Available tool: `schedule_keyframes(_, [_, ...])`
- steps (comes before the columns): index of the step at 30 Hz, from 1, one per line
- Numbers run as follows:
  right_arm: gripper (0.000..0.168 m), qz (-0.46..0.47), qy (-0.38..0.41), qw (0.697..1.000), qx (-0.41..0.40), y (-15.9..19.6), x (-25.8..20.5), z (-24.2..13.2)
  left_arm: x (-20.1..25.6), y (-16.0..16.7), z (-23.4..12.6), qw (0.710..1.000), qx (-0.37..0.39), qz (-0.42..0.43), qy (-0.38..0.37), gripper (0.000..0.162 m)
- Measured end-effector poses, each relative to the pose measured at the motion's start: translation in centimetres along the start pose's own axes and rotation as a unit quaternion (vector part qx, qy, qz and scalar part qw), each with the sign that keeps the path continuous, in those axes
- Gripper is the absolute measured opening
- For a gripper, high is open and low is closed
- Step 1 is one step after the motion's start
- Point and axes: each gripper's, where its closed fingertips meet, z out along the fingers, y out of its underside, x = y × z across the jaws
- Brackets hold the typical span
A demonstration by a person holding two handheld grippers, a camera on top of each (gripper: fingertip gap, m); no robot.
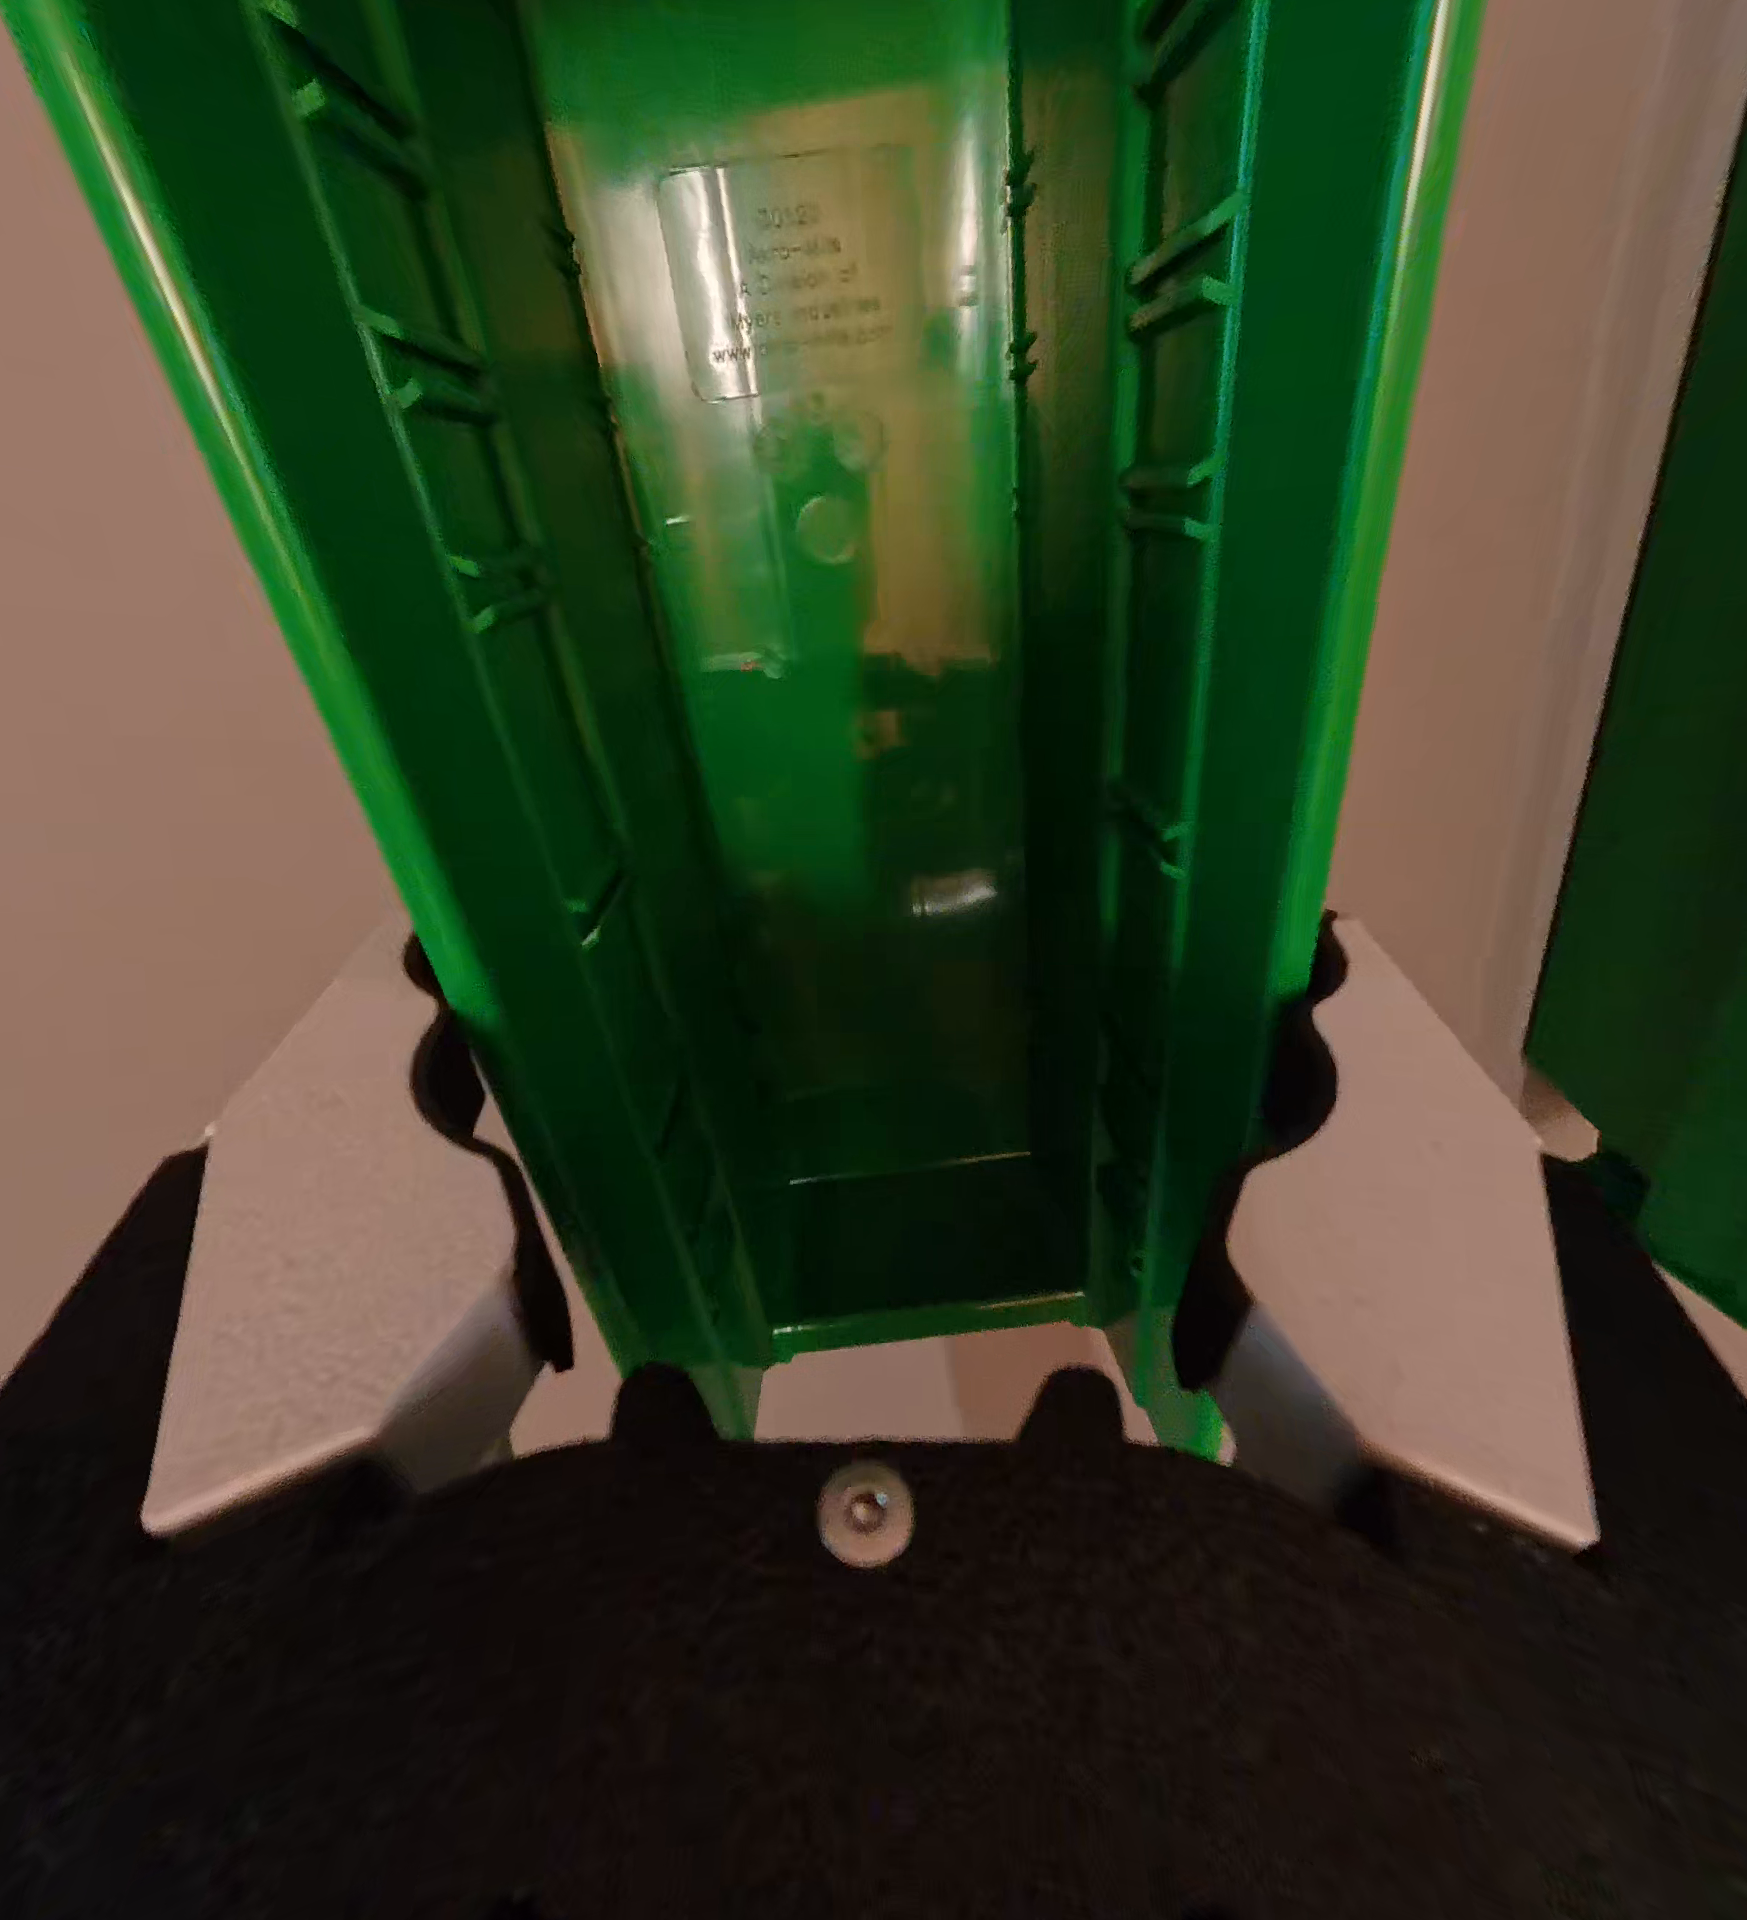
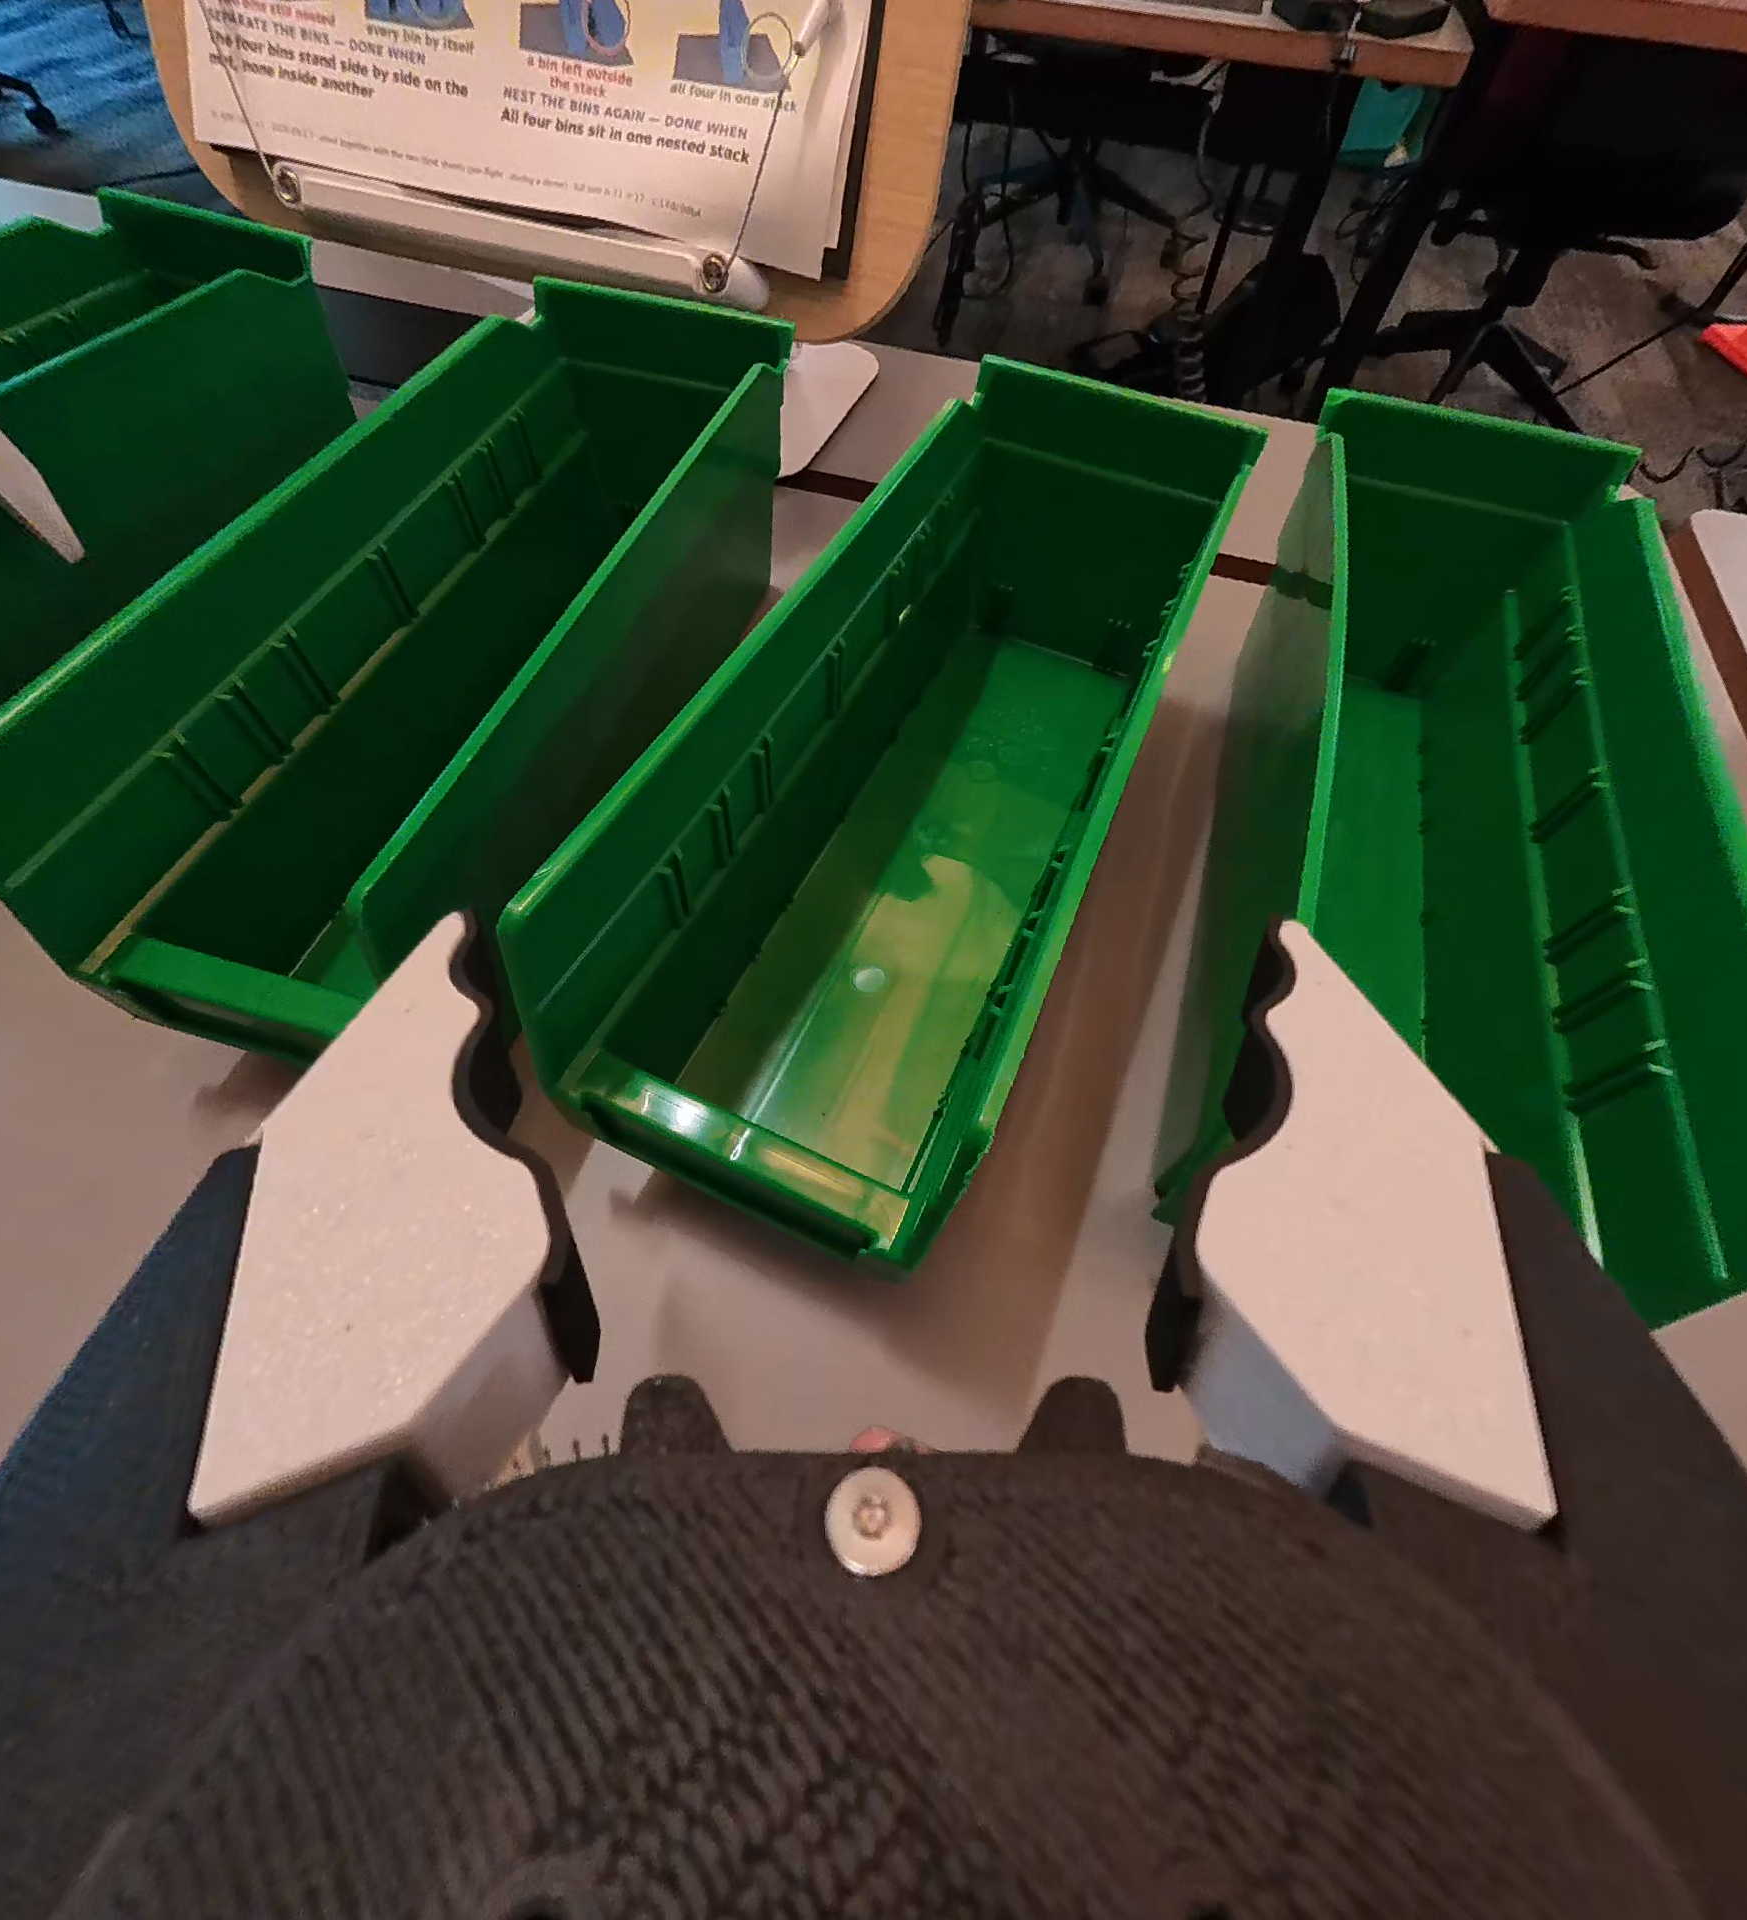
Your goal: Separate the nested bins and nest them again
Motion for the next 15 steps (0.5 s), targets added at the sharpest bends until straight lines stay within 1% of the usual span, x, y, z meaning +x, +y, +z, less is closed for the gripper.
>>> schedule_keyframes(4, [0.139, 0.001, 0.001, 1.000, -0.002, 0.1, 0.1, 0.1, 0.1, -0.1, -0.1, 1.000, 0.002, 0.003, -0.010, 0.148])
schedule_keyframes(7, [0.139, 0.003, 0.001, 1.000, -0.004, 0.2, 0.1, 0.2, 0.1, 0.1, -0.5, 1.000, -0.005, 0.005, -0.004, 0.132])
schedule_keyframes(15, [0.139, 0.005, 0.002, 1.000, -0.003, 0.2, 0.4, 0.1, 0.4, 1.2, -1.0, 0.999, -0.032, -0.034, 0.024, 0.120])
